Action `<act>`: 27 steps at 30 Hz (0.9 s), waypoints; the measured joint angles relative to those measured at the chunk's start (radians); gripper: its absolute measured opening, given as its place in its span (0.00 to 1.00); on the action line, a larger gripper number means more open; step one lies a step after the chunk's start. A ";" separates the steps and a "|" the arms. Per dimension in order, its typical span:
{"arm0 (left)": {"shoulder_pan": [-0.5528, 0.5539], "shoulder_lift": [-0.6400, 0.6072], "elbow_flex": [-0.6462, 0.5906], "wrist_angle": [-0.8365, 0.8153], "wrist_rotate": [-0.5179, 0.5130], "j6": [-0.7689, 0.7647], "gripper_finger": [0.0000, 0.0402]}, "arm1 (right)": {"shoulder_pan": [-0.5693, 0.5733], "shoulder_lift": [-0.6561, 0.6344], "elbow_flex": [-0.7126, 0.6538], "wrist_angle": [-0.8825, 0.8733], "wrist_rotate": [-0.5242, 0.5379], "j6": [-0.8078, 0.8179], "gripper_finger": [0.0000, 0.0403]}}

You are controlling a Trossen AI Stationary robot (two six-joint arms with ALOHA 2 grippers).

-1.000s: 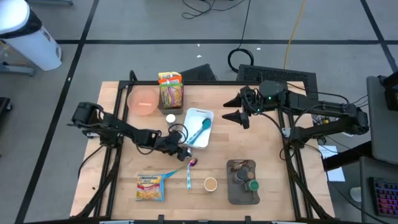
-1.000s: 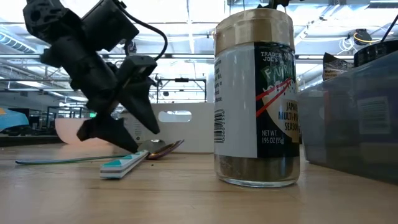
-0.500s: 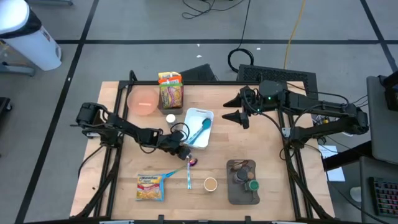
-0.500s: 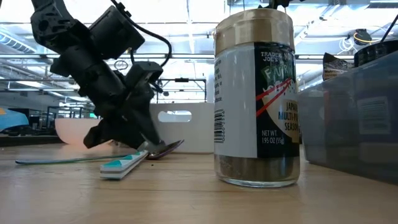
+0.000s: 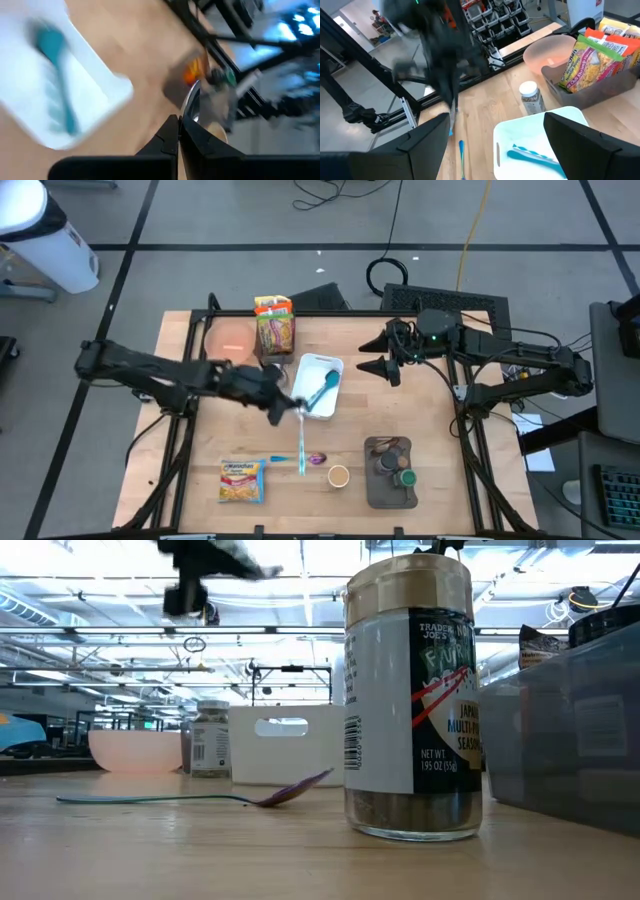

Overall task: Pick & Place Food Item
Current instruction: Put the white patterned spoon into the white bin

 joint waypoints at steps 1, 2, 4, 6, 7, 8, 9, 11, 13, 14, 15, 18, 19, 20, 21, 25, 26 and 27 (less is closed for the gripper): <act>0.004 -0.020 0.054 -0.080 -0.045 0.024 0.01 | 0.002 0.000 0.000 0.000 0.000 0.001 0.78; 0.009 -0.036 0.104 -0.150 -0.087 0.047 0.01 | 0.006 0.000 0.000 0.003 0.001 0.003 0.78; 0.026 -0.046 0.207 -0.270 -0.162 0.086 0.01 | 0.016 0.000 0.000 0.007 0.001 0.001 0.78; 0.049 -0.043 0.307 -0.349 -0.217 0.123 0.01 | 0.028 0.000 0.000 0.007 0.001 -0.003 0.78; 0.062 -0.039 0.350 -0.388 -0.232 0.141 0.01 | 0.035 0.000 0.000 0.007 0.001 -0.003 0.78; 0.076 -0.028 0.389 -0.410 -0.244 0.157 0.01 | 0.041 0.000 0.000 0.007 0.001 -0.004 0.78; 0.091 -0.016 0.424 -0.412 -0.252 0.167 0.01 | 0.047 0.000 0.000 0.007 0.002 -0.004 0.78; 0.114 0.005 0.470 -0.419 -0.256 0.187 0.01 | 0.057 0.000 0.000 0.006 0.002 -0.009 0.78; 0.134 0.034 0.501 -0.422 -0.261 0.198 0.01 | 0.060 0.000 0.000 0.006 0.002 -0.023 0.78; 0.142 0.047 0.513 -0.409 -0.265 0.198 0.01 | 0.060 0.000 0.000 0.003 0.001 -0.033 0.78; 0.149 0.060 0.523 -0.406 -0.269 0.196 0.01 | 0.060 0.000 0.000 -0.003 0.001 -0.042 0.78; 0.163 0.104 0.541 -0.379 -0.303 0.154 0.00 | 0.059 -0.009 0.000 -0.055 0.002 -0.094 0.78; 0.165 0.119 0.543 -0.368 -0.318 0.138 0.00 | 0.059 -0.014 0.000 -0.080 0.002 -0.118 0.78; 0.168 0.137 0.543 -0.359 -0.333 0.119 0.00 | 0.059 -0.022 0.000 -0.105 0.002 -0.140 0.78; 0.170 0.154 0.543 -0.342 -0.350 0.095 0.00 | 0.058 -0.034 0.000 -0.143 0.002 -0.161 0.78; 0.172 0.219 0.543 -0.262 -0.418 -0.041 0.00 | 0.058 -0.098 0.000 -0.294 0.002 -0.258 0.78; 0.172 0.235 0.543 -0.237 -0.430 -0.076 0.00 | 0.058 -0.115 0.000 -0.337 0.002 -0.288 0.78; 0.172 0.251 0.543 -0.214 -0.440 -0.109 0.00 | 0.058 -0.133 0.000 -0.366 0.002 -0.316 0.78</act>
